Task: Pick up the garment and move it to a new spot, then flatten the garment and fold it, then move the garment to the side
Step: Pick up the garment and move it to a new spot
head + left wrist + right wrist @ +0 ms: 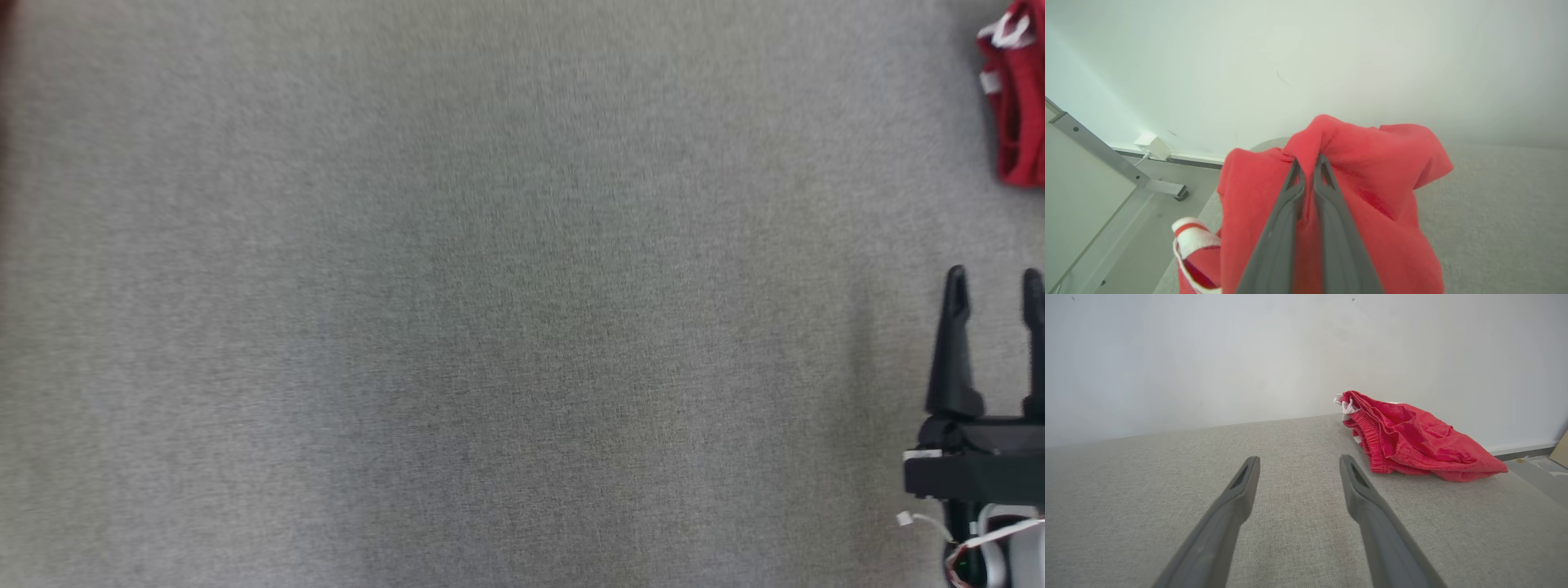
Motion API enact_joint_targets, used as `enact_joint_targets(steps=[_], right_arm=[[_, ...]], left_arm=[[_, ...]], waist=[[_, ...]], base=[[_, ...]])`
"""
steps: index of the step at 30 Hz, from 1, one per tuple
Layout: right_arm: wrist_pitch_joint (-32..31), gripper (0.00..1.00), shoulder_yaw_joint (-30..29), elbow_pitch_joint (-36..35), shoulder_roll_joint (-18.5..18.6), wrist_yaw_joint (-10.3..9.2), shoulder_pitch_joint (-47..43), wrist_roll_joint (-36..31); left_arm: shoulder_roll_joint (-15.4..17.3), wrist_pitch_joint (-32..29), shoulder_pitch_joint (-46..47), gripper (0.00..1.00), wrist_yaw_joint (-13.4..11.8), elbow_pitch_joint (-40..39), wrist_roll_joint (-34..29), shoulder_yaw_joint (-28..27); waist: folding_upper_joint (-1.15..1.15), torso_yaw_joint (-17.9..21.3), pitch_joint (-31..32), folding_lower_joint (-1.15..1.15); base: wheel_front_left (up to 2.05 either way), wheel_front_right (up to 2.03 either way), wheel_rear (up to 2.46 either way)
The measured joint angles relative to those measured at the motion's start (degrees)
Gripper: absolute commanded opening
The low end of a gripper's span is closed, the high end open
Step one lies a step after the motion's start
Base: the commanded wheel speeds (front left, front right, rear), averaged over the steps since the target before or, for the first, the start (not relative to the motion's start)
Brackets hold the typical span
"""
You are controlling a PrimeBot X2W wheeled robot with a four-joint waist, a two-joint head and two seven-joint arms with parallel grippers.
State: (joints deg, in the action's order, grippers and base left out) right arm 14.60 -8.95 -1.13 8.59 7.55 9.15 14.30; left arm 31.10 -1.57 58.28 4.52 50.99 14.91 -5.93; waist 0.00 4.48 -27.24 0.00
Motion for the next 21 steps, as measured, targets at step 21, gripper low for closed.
enact_joint_targets(steps=[21], right_arm=[[0.51,1.0,2.71,5.3,-4.39,0.0,0.14,1.76]], left_arm=[[-14.32,2.19,13.84,0.0,2.54,-26.96,-3.46,18.29]], waist=[[-0.01,6.63,11.31,0.0]], base=[[0.0,0.0,0.0]])
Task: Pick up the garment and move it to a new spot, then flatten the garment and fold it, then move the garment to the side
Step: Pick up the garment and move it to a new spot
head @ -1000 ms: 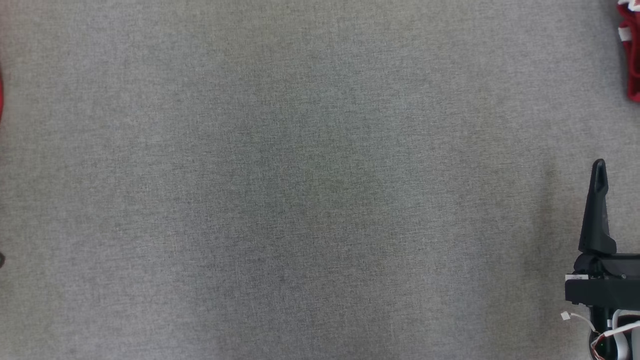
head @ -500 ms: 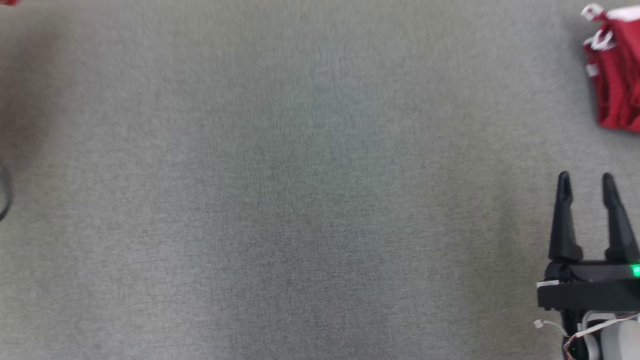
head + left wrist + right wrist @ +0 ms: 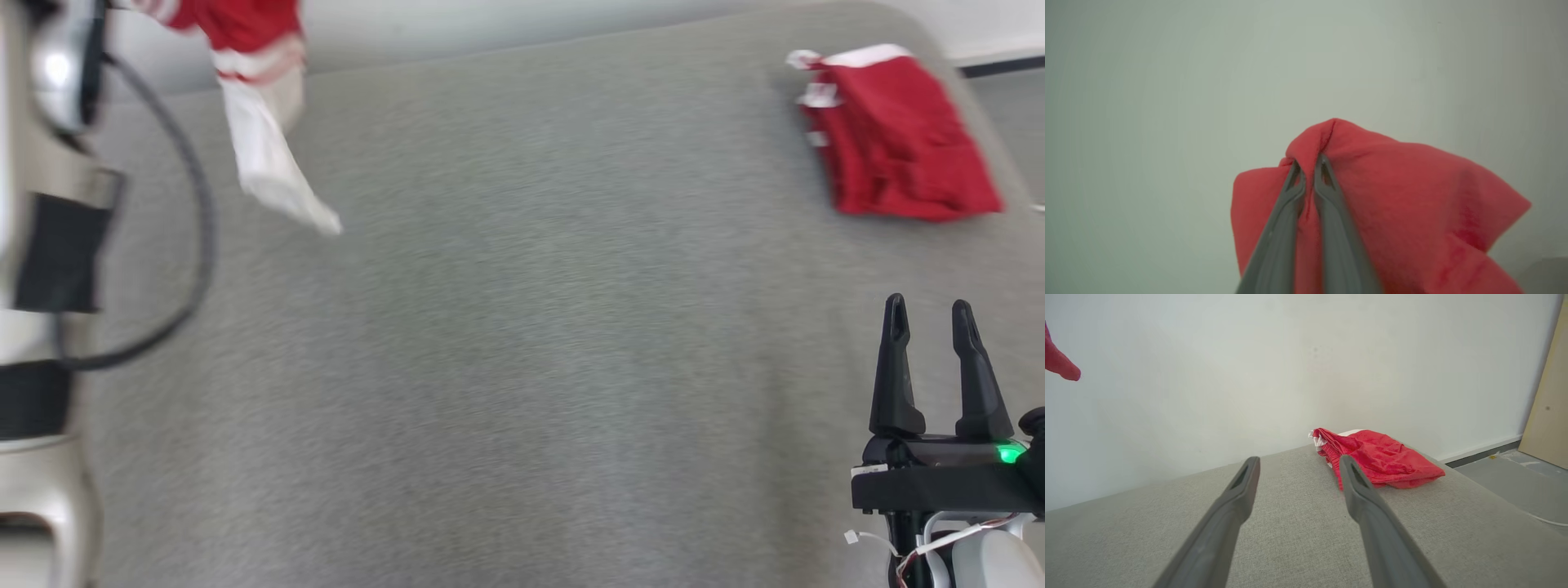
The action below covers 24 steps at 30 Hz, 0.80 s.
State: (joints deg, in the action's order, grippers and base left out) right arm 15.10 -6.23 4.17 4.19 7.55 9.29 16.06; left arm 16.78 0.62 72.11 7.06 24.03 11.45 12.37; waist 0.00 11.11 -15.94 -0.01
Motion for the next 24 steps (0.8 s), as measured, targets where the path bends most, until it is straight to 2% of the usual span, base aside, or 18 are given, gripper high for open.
enact_joint_targets(steps=[6,12,19,24], right_arm=[[0.01,1.0,-0.25,0.24,-0.8,0.0,-0.85,0.69],[0.02,1.0,-0.59,0.36,-1.14,0.0,-1.3,1.08],[0.01,1.0,-0.12,0.52,-1.24,0.0,-1.31,1.1],[0.01,1.0,0.94,0.62,-1.25,0.0,-0.98,1.09]], left_arm=[[-4.88,-1.23,-2.59,0.0,0.05,-2.64,2.02,4.5],[-7.86,-1.21,-11.84,0.0,-0.57,-3.56,3.54,7.0],[-10.47,1.22,-25.77,0.0,-2.2,-1.9,6.06,9.27],[-10.73,3.69,-35.77,0.0,-3.11,1.15,6.77,10.62]], waist=[[0.0,4.82,1.15,0.0],[0.0,8.22,1.73,0.01],[0.0,7.67,2.07,0.01],[0.0,6.55,1.89,0.01]], base=[[0.0,0.0,0.0],[0.0,0.0,0.0],[0.0,0.0,0.0],[0.0,0.0,0.0]])
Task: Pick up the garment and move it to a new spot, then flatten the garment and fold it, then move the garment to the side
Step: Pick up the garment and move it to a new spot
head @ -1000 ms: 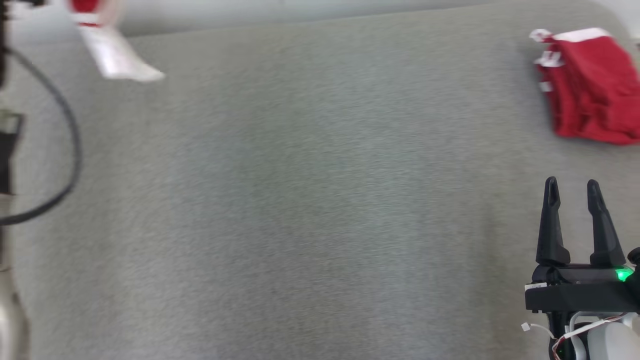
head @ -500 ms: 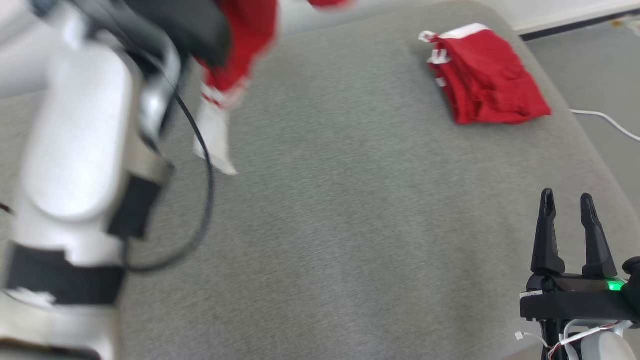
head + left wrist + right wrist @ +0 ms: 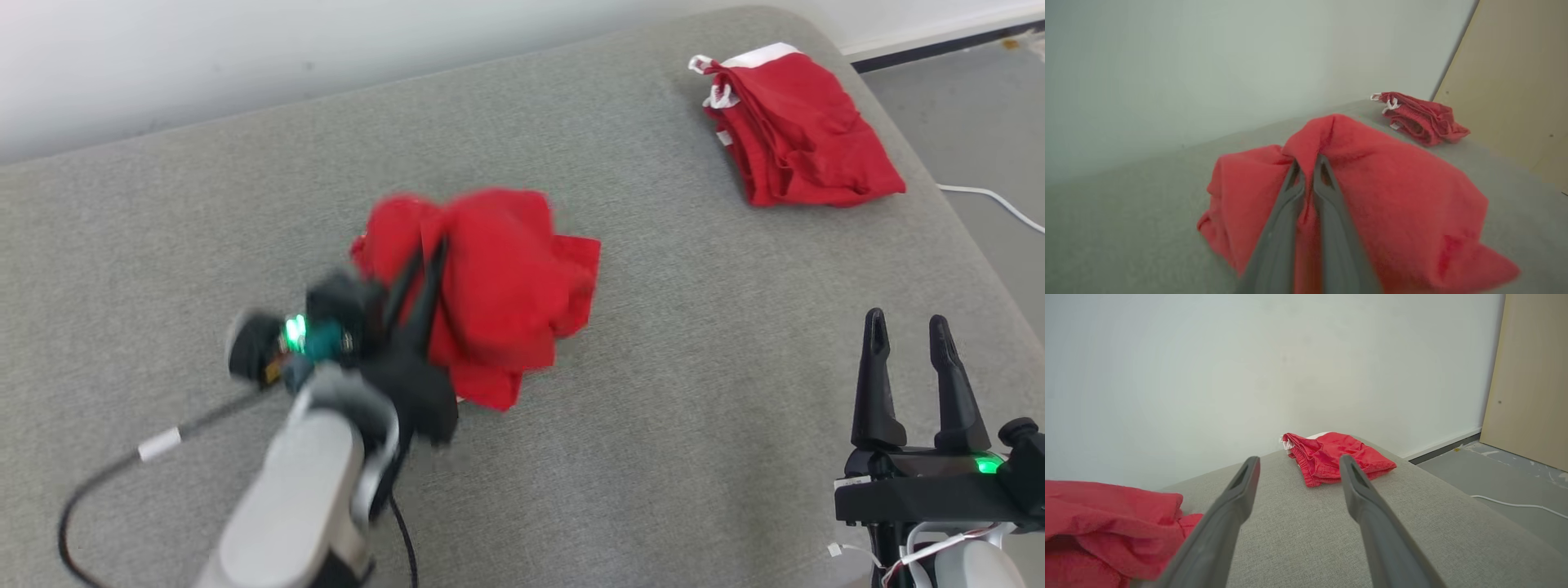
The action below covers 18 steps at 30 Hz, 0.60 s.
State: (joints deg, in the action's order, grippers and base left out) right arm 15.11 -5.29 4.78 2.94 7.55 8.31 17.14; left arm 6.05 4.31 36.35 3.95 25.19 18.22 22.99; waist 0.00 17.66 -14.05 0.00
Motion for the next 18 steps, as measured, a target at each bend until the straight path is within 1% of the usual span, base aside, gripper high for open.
enact_joint_targets(steps=[3,5,6,7,8,13,18], right_arm=[[0.01,1.0,0.33,0.14,-0.02,0.0,0.08,-0.04],[0.01,1.0,0.49,0.2,-0.02,0.0,0.13,-0.08],[0.01,1.0,0.54,0.22,-0.01,0.0,0.14,-0.09],[0.01,1.0,0.62,0.23,0.0,0.0,0.15,-0.13],[0.0,1.0,0.68,0.22,-0.02,0.0,0.14,-0.37],[0.01,1.0,0.9,0.1,0.33,0.0,0.01,-1.02],[0.0,1.0,1.55,0.12,1.16,0.0,-0.49,-1.22]], left_arm=[[-0.43,1.81,-4.93,0.0,-0.26,2.2,1.43,0.44],[-0.94,3.27,-7.55,0.0,0.07,3.68,2.75,0.7],[-1.12,4.24,-8.27,0.31,0.04,4.28,2.5,1.15],[-1.13,5.36,-8.48,0.9,0.11,4.74,1.96,1.93],[-1.32,6.68,-8.49,1.0,0.33,4.72,1.97,2.24],[-1.96,10.13,-8.02,1.0,0.48,1.75,1.74,1.89],[-0.29,10.68,-8.65,1.0,-0.9,-2.5,0.12,-1.09]], waist=[[0.0,-0.85,-0.08,0.0],[0.0,-1.53,-0.04,0.0],[0.0,-1.92,-0.01,0.0],[0.0,-2.35,0.06,0.0],[0.0,-2.8,0.17,0.01],[0.0,-5.38,1.38,0.0],[0.0,-8.08,3.53,0.0]], base=[[0.0,0.0,0.0],[0.0,0.0,0.0],[0.0,0.0,0.0],[0.0,0.0,0.0],[0.0,0.0,0.0],[0.0,0.0,0.0],[0.0,0.0,0.0]])
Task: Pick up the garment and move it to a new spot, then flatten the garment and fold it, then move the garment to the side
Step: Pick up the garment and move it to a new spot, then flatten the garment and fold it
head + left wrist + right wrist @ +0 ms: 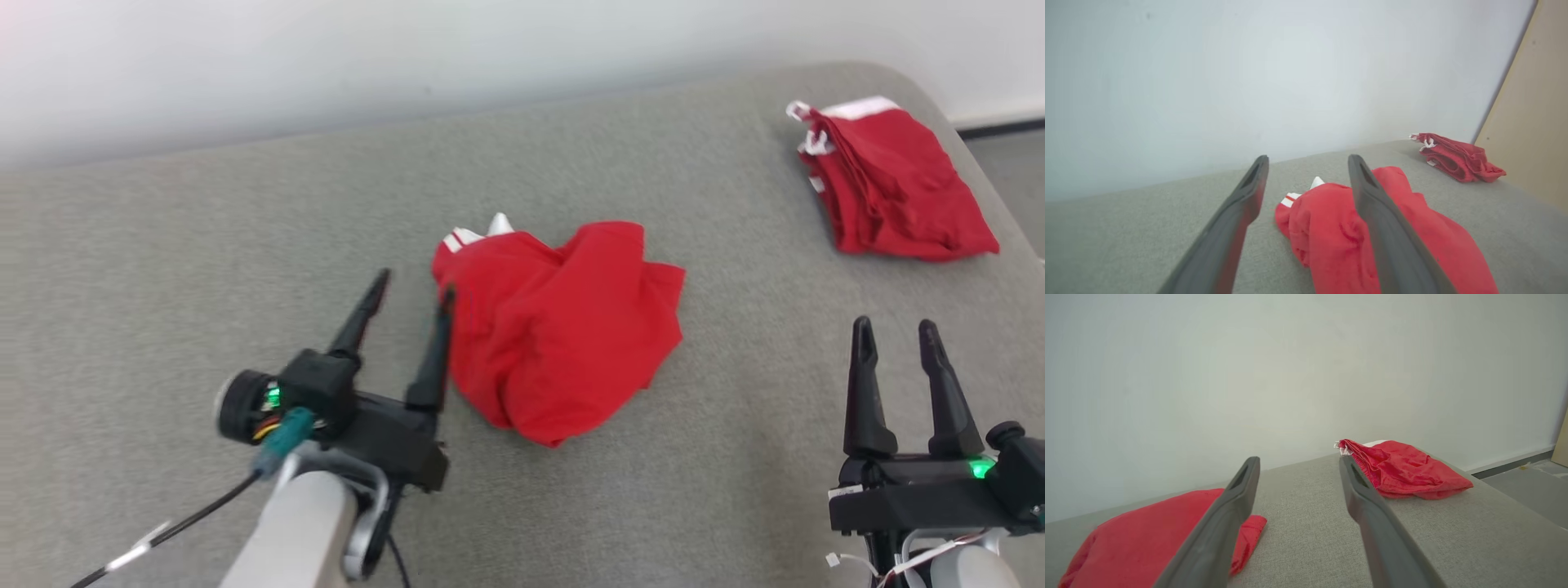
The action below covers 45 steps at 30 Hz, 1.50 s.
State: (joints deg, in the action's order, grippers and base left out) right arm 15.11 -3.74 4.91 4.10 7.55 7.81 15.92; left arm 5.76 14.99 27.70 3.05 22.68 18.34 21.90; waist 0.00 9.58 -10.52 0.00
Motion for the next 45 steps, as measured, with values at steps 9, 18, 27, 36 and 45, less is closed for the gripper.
enact_joint_targets(steps=[9,18,27,36,45], right_arm=[[0.01,1.0,1.98,0.33,0.63,0.01,-2.08,-0.4],[0.01,1.0,3.31,1.09,0.94,0.0,-4.01,-0.59],[0.01,1.0,3.77,1.96,1.38,0.0,-8.43,-0.8],[0.0,1.0,3.12,2.07,1.04,0.0,-10.63,-0.81],[0.0,1.0,2.94,2.93,0.76,0.0,-10.97,-0.81]], left_arm=[[4.21,0.05,-9.16,1.0,-1.55,-7.31,-0.64,-8.66],[5.33,0.05,-19.98,1.0,-2.55,-13.16,-2.14,-15.05],[2.66,0.05,-27.91,1.0,-0.94,-17.31,-4.87,-17.4],[0.57,0.05,-30.07,1.0,0.4,-17.88,-6.27,-19.2],[-0.45,0.05,-30.08,1.0,1.43,-17.39,-7.77,-20.46]], waist=[[0.0,-4.16,4.27,0.0],[-0.01,-8.54,7.97,-0.01],[-0.01,-11.35,10.74,-0.01],[0.0,-11.95,10.69,0.0],[0.0,-11.97,10.39,0.0]], base=[[0.0,0.0,0.0],[0.0,0.0,0.0],[0.0,0.0,0.0],[0.0,0.0,0.0],[0.0,0.0,0.0]])
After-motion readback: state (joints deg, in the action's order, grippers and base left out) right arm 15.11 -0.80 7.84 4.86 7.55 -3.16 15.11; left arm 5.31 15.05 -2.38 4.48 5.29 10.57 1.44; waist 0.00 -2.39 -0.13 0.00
